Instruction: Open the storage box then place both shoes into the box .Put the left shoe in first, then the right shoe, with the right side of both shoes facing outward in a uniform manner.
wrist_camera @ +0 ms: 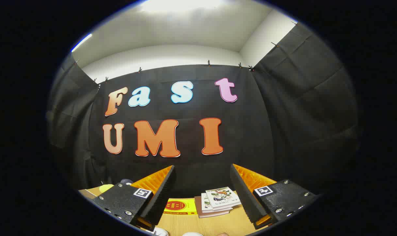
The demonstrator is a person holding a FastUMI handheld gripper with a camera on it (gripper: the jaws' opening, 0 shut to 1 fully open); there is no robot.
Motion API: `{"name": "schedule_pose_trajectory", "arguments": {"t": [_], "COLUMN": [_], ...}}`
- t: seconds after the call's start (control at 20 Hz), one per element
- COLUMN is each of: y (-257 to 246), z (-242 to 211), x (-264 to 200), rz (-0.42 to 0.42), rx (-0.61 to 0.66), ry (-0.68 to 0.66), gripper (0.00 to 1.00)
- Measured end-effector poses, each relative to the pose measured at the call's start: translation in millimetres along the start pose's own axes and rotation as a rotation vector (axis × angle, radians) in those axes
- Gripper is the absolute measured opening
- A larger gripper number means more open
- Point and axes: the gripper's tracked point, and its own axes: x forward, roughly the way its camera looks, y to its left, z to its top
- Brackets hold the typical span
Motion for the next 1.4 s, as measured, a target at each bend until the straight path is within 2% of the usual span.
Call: {"name": "schedule_pose_trajectory", "arguments": {"t": [0.7,0.85,1.1,1.25,1.4], "y": [20.5,33.0,51.6,64.0,77.8], "z": [53.7,79.6,93.0,72.9,21.3], "x": [-11.7,-13.4,-18.4,-19.8,-30.5], "rz": [0.038,0.056,0.083,0.112,0.146], "rx": [-0.036,-0.047,-0.067,-0.057,-0.022], "ry": [0.012,-0.021,-0.008,0.055,0.262], "gripper": [0.98,0.98,0.98,0.98,0.98]}}
